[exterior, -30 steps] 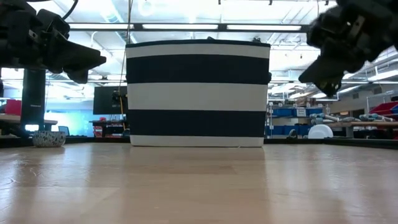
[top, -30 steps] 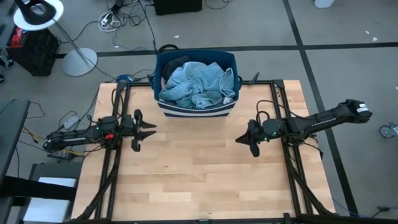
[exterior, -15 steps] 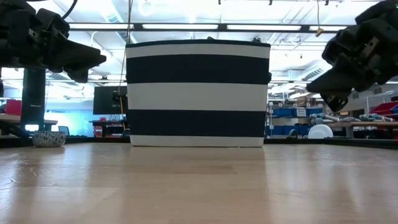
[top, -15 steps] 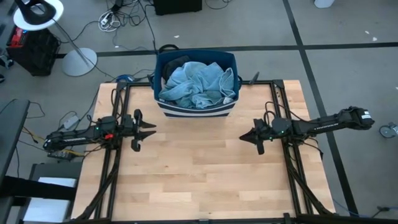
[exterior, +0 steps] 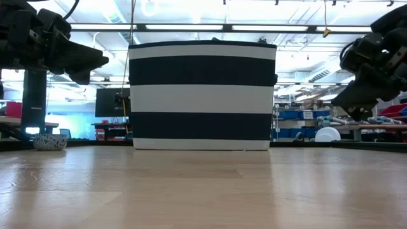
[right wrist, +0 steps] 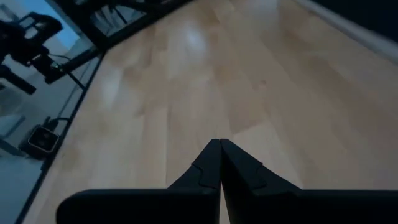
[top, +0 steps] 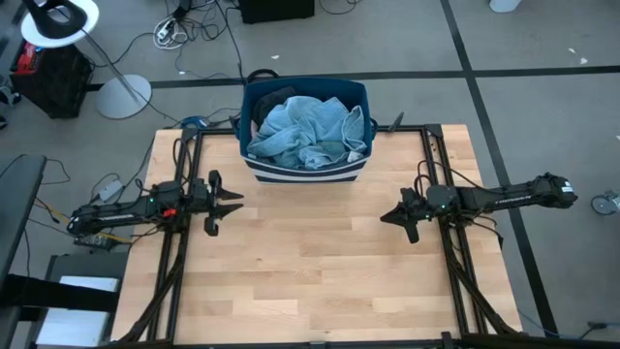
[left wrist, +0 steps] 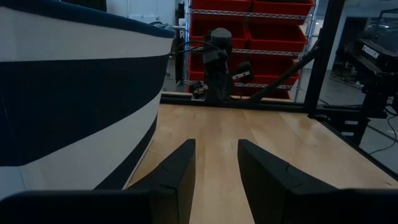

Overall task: Sort clothes
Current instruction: Return to Home Position

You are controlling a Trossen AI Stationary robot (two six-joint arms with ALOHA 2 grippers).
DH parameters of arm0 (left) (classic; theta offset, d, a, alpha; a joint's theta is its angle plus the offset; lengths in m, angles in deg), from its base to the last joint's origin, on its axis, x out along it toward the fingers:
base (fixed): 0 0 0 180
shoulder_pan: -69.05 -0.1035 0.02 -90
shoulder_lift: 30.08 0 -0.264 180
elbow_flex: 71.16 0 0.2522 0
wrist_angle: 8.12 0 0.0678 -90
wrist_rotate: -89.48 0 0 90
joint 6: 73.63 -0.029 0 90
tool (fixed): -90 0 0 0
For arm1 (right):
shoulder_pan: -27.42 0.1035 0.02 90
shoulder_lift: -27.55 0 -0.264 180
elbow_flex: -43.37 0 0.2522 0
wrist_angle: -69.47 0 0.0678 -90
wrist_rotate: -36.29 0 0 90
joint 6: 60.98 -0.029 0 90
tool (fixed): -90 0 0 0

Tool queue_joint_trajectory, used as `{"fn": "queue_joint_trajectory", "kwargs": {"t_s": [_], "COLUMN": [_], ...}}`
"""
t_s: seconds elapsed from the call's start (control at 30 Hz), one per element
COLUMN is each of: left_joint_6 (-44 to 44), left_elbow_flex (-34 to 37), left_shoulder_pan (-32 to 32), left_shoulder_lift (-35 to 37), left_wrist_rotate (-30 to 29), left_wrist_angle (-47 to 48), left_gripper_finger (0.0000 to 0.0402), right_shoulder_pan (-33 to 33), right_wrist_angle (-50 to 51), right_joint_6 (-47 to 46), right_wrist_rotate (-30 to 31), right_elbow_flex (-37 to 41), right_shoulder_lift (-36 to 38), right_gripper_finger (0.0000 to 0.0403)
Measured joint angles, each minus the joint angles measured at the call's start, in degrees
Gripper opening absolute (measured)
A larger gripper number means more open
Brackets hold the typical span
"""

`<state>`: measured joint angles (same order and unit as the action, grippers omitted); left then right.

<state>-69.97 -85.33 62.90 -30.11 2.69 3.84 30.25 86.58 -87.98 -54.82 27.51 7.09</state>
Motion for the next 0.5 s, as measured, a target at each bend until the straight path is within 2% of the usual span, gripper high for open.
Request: {"fn": "queue_joint_trajectory", "kwargs": {"t_s": [0.3, 0.5], "left_joint_6": [0.0, 0.0], "left_elbow_flex": [0.0, 0.0], "left_shoulder_pan": [0.0, 0.0], "left_shoulder_lift": [0.0, 0.0], "left_wrist_rotate": [0.0, 0.0], "left_wrist_angle": [0.0, 0.0], "left_gripper_finger": [0.0127, 0.0127], "right_shoulder_pan": [0.0, 0.0], "right_wrist_angle": [0.3, -0.9], "right_joint_6": [18.7, 21.1], "right_wrist_rotate": [1.4, 1.2], "right_elbow_flex": [-0.1, 0.0], "right_shoulder_lift": [0.6, -0.8], "right_gripper_finger": [0.0007, 0.0007]}}
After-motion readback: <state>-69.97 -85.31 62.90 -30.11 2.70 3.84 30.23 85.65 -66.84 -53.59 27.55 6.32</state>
